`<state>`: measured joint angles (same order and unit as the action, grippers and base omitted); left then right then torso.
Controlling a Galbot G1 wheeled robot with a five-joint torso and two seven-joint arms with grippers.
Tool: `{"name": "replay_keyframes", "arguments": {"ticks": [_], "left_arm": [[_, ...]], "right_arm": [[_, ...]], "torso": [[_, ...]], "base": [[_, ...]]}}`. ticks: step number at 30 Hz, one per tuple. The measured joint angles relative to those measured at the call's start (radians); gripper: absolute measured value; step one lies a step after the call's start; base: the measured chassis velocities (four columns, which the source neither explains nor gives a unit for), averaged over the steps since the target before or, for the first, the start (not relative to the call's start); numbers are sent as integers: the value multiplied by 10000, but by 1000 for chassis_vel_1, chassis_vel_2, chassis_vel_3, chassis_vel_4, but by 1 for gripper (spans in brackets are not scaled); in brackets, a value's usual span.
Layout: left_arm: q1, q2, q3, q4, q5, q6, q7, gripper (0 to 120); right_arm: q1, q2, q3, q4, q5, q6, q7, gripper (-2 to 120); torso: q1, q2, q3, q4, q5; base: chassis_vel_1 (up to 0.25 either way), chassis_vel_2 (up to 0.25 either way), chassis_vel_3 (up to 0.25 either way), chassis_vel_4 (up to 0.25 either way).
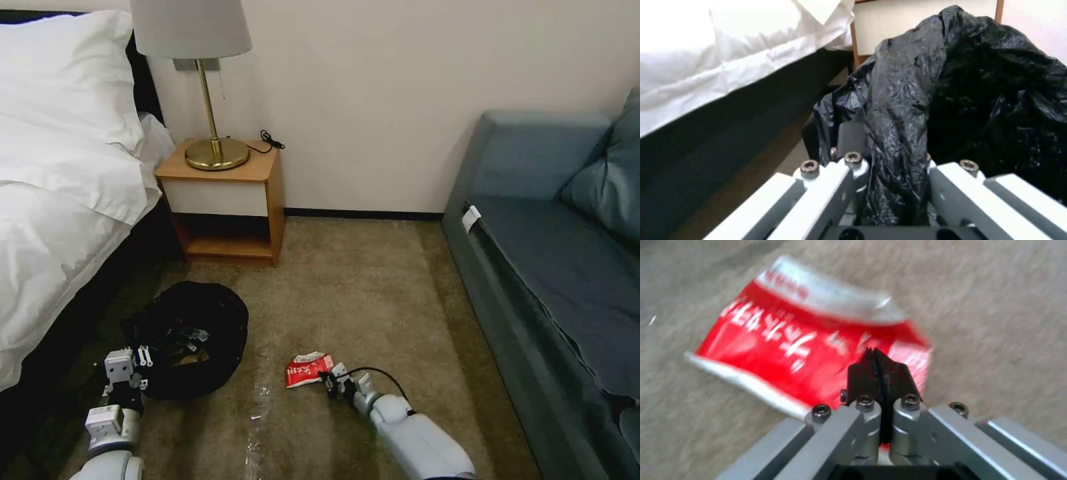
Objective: Pick up the trash bin, then pick up the garbage on the floor and place it into the trash bin.
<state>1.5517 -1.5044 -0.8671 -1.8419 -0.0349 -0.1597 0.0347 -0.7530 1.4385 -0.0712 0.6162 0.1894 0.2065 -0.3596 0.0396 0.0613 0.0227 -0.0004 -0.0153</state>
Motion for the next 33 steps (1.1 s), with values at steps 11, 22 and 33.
{"name": "replay_keyframes", "arguments": {"ticks": [11,22,33], "left_arm": [[192,-149,-77,201,73,-255,31,4],[238,-222,-100,63,131,-268,43,4],[261,-303,15,-47,258,-324,41,4]], "right_arm": [[639,-326,-634,207,-341,24,-444,17],[838,-906,-781,588,-2161,600,-1284,61],[1354,-874,-1138,403,-2856,943,-1866,96]], "torso": [[-1,1,-1,2,2],[-2,2,-2,0,2],[-2,2,-2,2,1]], "base": [[0,0,0,0],[0,0,0,0],[0,0,0,0]]}}
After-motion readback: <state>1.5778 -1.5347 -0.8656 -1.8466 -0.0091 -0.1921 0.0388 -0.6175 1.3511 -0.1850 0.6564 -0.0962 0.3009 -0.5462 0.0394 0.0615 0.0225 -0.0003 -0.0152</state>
